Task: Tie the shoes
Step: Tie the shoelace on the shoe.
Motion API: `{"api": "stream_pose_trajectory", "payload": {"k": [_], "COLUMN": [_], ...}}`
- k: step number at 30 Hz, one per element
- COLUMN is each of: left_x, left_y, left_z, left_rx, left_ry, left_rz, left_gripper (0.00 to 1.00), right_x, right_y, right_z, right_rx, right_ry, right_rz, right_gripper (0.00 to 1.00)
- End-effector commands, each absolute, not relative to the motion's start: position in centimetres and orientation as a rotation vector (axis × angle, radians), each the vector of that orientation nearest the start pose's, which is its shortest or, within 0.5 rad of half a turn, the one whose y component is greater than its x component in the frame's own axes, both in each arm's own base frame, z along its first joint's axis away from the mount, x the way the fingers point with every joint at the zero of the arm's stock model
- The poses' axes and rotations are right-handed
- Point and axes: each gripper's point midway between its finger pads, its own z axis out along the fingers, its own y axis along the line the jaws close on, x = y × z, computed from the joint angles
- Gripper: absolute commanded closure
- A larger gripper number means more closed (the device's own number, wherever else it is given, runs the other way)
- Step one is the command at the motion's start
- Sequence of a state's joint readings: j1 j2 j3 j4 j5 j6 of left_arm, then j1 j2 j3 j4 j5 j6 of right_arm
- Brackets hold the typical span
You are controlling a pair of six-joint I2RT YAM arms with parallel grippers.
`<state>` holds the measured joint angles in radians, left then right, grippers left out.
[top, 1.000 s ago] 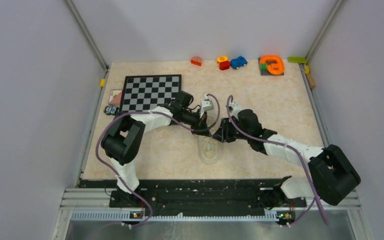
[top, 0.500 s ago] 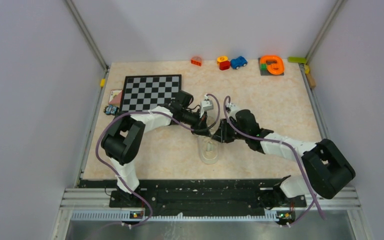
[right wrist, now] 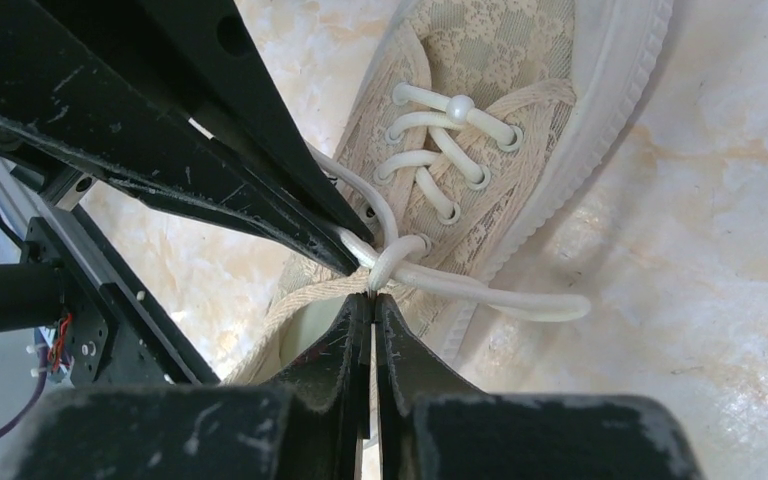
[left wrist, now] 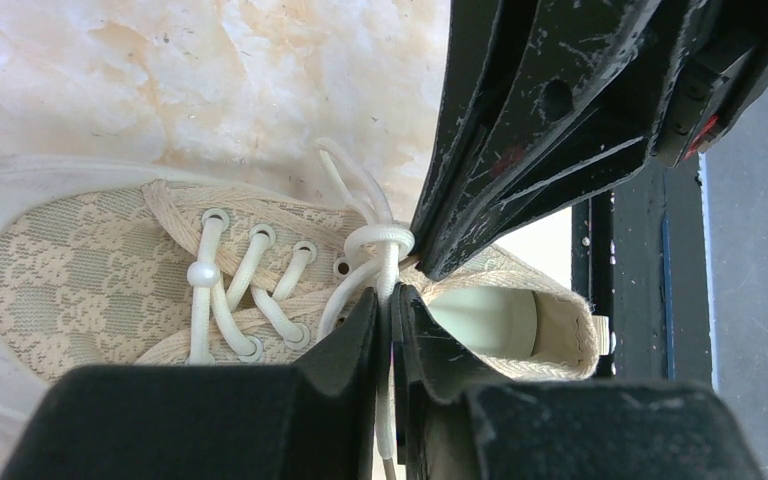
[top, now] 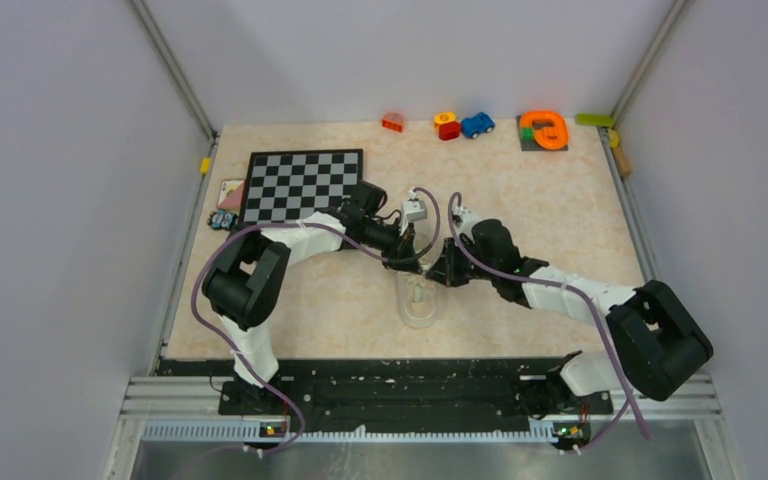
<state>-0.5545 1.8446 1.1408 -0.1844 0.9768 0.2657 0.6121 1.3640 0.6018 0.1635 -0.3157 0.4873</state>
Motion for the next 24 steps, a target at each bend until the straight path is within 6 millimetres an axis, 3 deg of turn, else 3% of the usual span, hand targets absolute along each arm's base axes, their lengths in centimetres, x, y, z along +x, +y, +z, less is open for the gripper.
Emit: {"api": "stream_pose_trajectory", "payload": {"k": [1, 19, 24], "left_x": [27.5, 27.7, 27.6], "left_y": [-33.5, -33.3, -33.2], "left_z": [9.9, 9.9, 9.9], "left_rx": [1.335, 1.329, 1.330], "left_ry": [1.862, 1.871, 1.876], "left_rz": [-1.302, -1.296, -1.297], "left_gripper": [0.87, 0.89, 0.92], "right_x": [24.4, 23.0, 22.7], "right_y": [25.9, 24.4, 23.2], "right_z": [8.9, 8.5, 7.6], "right_rx": [-0.362, -0.377, -0.361], "right_ry": [2.263, 2.324, 2.381], "right_rz": [0.942, 0.883, 0.808], "right_gripper": [1.00, 1.00, 1.00]}}
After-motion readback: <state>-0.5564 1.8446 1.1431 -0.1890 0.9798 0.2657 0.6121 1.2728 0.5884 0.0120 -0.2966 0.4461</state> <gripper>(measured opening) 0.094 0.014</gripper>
